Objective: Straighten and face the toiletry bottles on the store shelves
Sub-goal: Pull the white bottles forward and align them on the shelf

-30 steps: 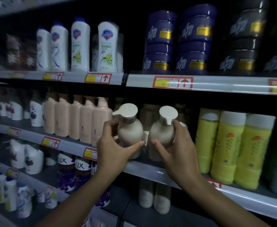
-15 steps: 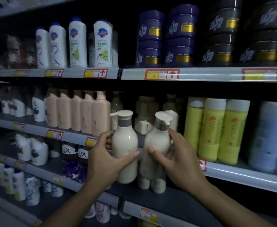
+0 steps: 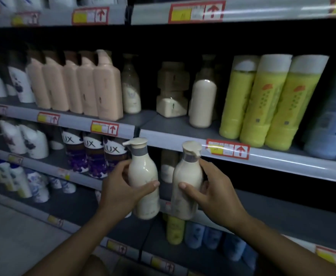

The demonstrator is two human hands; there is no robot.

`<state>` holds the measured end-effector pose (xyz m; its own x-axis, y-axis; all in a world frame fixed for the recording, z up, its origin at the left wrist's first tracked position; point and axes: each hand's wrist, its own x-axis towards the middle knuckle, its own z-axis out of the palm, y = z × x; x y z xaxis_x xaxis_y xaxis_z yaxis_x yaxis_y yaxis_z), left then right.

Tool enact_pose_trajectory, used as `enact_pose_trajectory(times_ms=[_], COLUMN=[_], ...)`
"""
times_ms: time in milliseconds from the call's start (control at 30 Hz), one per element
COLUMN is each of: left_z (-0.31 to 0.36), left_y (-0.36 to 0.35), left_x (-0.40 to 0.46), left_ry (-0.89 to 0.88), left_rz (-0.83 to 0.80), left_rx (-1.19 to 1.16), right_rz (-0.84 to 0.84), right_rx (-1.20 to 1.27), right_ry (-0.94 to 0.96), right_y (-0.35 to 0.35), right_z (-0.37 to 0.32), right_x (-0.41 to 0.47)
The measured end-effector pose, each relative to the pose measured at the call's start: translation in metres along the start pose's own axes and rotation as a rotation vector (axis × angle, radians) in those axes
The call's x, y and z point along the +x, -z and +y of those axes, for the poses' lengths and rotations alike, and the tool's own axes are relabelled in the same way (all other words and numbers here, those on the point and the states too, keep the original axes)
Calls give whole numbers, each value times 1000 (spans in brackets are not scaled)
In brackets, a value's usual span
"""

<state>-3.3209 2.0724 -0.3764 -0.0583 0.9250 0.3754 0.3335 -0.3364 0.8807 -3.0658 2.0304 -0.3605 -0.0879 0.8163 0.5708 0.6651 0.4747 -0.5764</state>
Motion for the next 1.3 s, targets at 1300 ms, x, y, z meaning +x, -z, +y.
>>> enact_pose_trajectory(times_ms=[1300], left_z=[-84], left_y=[-116], left_x=[84], left_ry=[52], left_rz=[136], left_rx=[127], right_rz=[82], right_rx=[-51], right_ry=[-255], right_y=[-63], right_z=[123], right_x=[47])
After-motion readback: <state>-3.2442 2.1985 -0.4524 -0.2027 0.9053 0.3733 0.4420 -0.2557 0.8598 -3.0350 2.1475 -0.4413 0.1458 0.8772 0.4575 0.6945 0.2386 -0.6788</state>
